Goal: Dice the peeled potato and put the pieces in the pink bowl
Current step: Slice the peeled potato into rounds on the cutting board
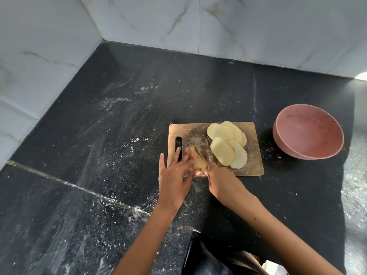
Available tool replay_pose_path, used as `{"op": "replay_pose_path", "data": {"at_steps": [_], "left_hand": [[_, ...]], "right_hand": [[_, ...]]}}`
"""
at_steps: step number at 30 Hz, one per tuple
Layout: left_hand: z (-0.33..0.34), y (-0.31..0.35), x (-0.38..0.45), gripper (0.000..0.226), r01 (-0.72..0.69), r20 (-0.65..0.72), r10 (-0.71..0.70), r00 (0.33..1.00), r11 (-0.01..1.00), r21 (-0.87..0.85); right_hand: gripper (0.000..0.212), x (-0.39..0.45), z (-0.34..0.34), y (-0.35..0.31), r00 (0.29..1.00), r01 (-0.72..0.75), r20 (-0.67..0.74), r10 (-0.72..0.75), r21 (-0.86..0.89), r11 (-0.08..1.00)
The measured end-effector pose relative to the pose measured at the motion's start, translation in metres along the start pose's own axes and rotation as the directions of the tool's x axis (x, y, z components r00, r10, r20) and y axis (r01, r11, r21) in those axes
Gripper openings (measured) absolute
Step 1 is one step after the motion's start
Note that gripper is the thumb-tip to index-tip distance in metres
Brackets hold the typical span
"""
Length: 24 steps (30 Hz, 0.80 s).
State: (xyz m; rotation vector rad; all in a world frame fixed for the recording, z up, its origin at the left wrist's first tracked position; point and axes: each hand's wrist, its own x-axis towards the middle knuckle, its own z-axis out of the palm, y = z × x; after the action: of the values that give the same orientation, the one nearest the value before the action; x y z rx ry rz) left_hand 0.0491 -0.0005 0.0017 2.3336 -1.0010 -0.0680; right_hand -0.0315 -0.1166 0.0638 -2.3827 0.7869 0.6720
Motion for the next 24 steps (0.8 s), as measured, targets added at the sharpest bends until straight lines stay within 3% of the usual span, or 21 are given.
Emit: {"op": "replay_pose_path", "data": {"at_steps": [7, 13, 20, 24], "left_hand": [[0.0, 0.0, 0.001, 0.041, -0.013, -0.008, 0.013, 1.0, 1.0, 0.007], [0.001, -0.002, 0.0, 0.041, -0.034, -0.027, 0.034, 0.999, 0.999, 0.02], [-0.002, -0.002, 0.002, 0.041, -0.053, -0.054, 0.052, 0.997, 0.998, -0.02], [-0.003, -0.004, 0.002, 0.041, -0.068, -0.051, 0.067, 0.996, 0.998, -0.015]], "right_hand": [[0.015, -0.033, 0.006, 0.016, 0.995, -0.041, 0.09, 0.039, 0.021, 0.999], [0.015, -0.055, 0.014, 0.031, 0.998, -0.033, 0.062, 0.032, 0.016, 0.999], [0.028, -0.047, 0.0, 0.032, 0.99, 0.022, -0.139, -0.002, 0.147, 0.989], [0.022, -0.022, -0.002, 0.023, 0.966, 0.055, -0.257, -0.03, 0.092, 0.994]]}}
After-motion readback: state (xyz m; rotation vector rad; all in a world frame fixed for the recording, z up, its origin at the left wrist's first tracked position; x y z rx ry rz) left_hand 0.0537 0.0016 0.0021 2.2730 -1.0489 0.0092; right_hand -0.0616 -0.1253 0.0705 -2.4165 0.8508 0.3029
